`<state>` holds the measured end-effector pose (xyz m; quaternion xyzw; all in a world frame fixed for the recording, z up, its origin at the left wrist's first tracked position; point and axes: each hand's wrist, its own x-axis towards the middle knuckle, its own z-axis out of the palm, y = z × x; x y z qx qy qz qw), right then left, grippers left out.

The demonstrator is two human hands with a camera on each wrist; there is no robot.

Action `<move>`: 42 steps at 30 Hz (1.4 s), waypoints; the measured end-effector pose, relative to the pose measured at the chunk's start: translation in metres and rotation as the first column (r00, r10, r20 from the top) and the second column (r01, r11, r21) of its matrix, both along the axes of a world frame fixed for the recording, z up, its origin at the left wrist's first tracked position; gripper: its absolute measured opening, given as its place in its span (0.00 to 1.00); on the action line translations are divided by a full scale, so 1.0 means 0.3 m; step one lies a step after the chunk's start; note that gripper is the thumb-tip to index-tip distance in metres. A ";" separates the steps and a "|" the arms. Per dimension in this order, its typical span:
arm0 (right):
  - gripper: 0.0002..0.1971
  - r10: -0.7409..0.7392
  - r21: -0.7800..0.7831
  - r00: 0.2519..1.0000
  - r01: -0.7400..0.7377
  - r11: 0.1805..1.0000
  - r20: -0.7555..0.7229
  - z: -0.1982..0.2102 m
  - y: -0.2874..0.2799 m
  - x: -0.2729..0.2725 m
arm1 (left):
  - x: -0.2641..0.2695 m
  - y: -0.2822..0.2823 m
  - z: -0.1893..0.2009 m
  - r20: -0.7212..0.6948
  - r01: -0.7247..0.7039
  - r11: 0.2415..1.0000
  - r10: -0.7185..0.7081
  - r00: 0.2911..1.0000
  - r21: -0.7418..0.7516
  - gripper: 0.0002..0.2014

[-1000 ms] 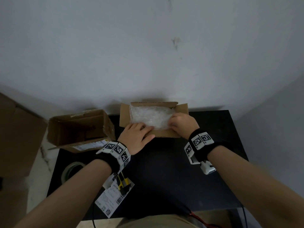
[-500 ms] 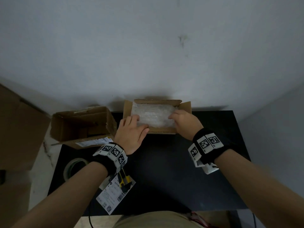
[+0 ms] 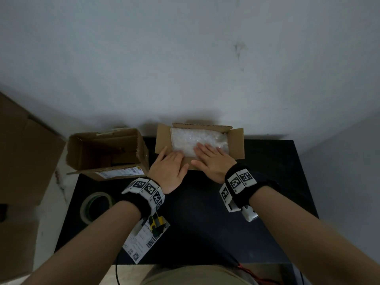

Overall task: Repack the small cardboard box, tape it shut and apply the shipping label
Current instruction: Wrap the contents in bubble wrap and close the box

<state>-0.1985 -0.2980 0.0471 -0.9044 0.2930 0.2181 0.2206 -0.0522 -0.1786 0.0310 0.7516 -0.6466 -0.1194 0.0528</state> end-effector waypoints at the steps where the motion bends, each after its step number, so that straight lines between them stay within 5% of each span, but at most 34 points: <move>1: 0.33 -0.014 0.008 1.000 0.014 1.000 0.001 -0.006 -0.003 0.003 | -0.002 -0.005 0.000 0.013 -0.004 1.000 0.004 1.000 0.023 0.36; 6: 0.33 -0.057 0.015 0.998 0.057 0.998 0.009 -0.033 -0.004 0.015 | -0.012 -0.016 -0.002 0.154 -0.016 0.997 0.004 0.988 0.075 0.39; 10: 0.31 -0.066 0.006 0.998 0.066 0.998 0.015 -0.029 0.004 0.022 | -0.022 -0.030 0.005 0.134 -0.029 0.993 0.014 0.991 0.111 0.33; 13: 0.27 -0.061 -0.133 0.980 0.087 0.987 0.190 0.000 0.028 0.004 | -0.030 -0.045 0.013 0.099 -0.055 0.991 0.043 0.994 0.122 0.21; 17: 0.19 0.027 -0.264 0.937 0.071 0.962 0.349 0.027 0.075 -0.040 | -0.031 -0.050 0.007 0.096 -0.054 0.993 0.043 0.994 0.104 0.22; 21: 0.21 -0.034 -0.189 0.961 0.089 0.978 0.275 0.006 0.078 -0.035 | -0.033 -0.037 0.000 0.162 -0.057 0.998 0.051 0.985 0.034 0.34; 24: 0.22 -0.044 -0.186 0.963 0.096 0.978 0.265 -0.002 0.073 -0.032 | -0.043 -0.031 0.015 0.182 -0.089 0.992 0.105 0.978 -0.092 0.26; 27: 0.17 -0.032 -0.271 0.923 0.145 0.952 0.382 0.007 0.078 -0.046 | -0.054 -0.036 0.035 0.135 -0.131 0.969 0.161 0.978 -0.208 0.17; 30: 0.19 -0.026 -0.374 0.855 0.254 0.892 0.518 0.017 0.090 -0.041 | -0.066 -0.051 0.041 0.023 -0.164 0.959 0.173 0.985 -0.229 0.24; 34: 0.27 -0.146 -0.253 0.890 0.275 0.928 0.433 0.020 0.072 0.006 | -0.074 -0.090 0.040 -0.083 -0.199 0.979 0.195 0.977 -0.045 0.32; 42: 0.30 -0.158 -0.231 0.961 0.210 0.950 0.225 -0.072 0.023 0.006 | -0.066 -0.122 0.008 -0.039 -0.135 0.980 0.143 0.989 0.149 0.25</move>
